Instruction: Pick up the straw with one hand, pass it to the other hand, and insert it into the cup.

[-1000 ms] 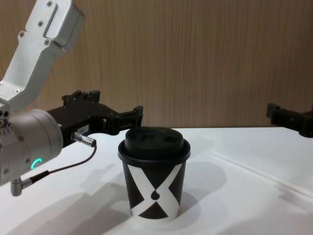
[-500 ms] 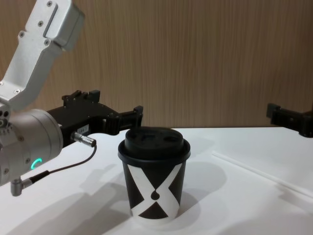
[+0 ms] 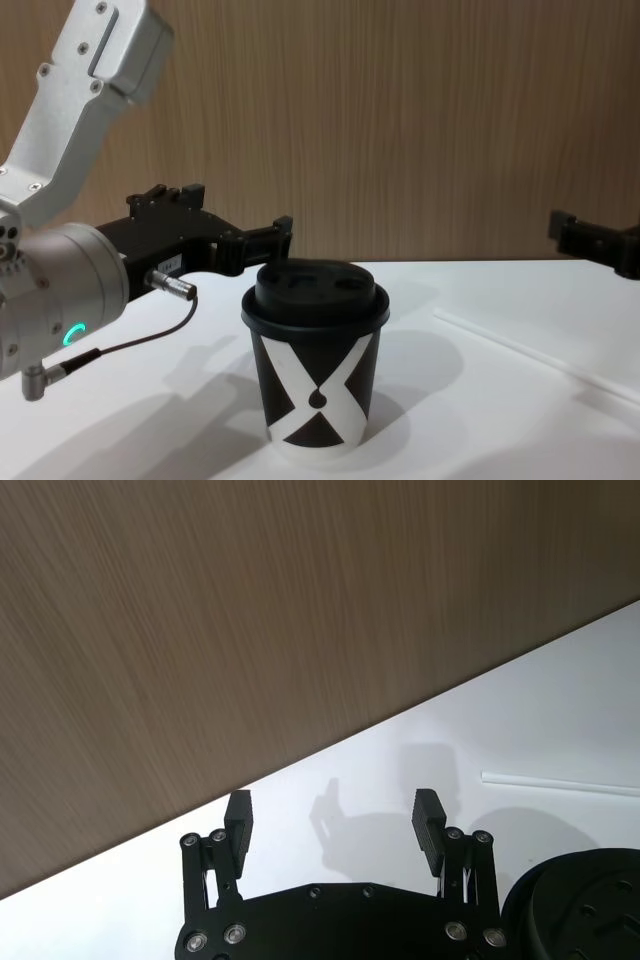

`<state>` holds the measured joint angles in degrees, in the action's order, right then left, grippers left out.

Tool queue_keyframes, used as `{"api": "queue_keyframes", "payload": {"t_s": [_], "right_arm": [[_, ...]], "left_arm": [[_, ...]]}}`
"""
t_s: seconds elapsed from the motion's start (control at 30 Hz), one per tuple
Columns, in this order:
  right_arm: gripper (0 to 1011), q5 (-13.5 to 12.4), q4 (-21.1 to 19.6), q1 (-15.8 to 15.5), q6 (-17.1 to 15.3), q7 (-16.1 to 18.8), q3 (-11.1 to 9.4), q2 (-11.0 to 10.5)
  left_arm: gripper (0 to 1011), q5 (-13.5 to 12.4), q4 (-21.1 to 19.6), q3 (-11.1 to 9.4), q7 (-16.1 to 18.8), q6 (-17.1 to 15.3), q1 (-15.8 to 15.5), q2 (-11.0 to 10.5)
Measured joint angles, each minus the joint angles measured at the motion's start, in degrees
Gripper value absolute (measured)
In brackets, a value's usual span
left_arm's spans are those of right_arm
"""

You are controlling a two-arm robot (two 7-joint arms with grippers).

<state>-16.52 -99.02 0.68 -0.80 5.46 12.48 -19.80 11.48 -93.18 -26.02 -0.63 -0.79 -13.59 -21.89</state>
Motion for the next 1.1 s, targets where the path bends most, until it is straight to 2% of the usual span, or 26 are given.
{"api": "queue_keyframes", "payload": {"t_s": [0.2, 0.27, 0.33, 0.43, 0.7, 0.9, 1.1], "right_arm": [[1001, -1.3, 3.8, 2.6, 1.2, 3.8, -0.7, -1.2], [1001, -2.3, 6.7, 4.5, 1.9, 6.6, -1.0, -2.1], [1001, -2.7, 7.5, 5.1, 2.1, 7.5, -1.1, -2.3], [1001, -4.0, 11.8, 7.8, 3.0, 11.6, -1.3, -3.5], [1001, -5.8, 18.8, 12.0, 3.6, 17.7, -1.1, -5.5], [1001, -6.8, 21.7, 13.8, 2.8, 20.5, -0.7, -6.9], [1001, -7.5, 22.2, 14.0, 1.0, 21.8, -0.4, -8.1]], "left_arm": [[1003, 0.0, 0.0, 0.0, 0.0, 0.0, 0.0, 0.0], [1003, 0.0, 0.0, 0.0, 0.0, 0.0, 0.0, 0.0], [1003, 0.0, 0.0, 0.0, 0.0, 0.0, 0.0, 0.0], [1003, 0.0, 0.0, 0.0, 0.0, 0.0, 0.0, 0.0], [1003, 0.0, 0.0, 0.0, 0.0, 0.0, 0.0, 0.0], [1003, 0.0, 0.0, 0.0, 0.0, 0.0, 0.0, 0.0], [1002, 0.0, 0.0, 0.0, 0.0, 0.0, 0.0, 0.0]]}}
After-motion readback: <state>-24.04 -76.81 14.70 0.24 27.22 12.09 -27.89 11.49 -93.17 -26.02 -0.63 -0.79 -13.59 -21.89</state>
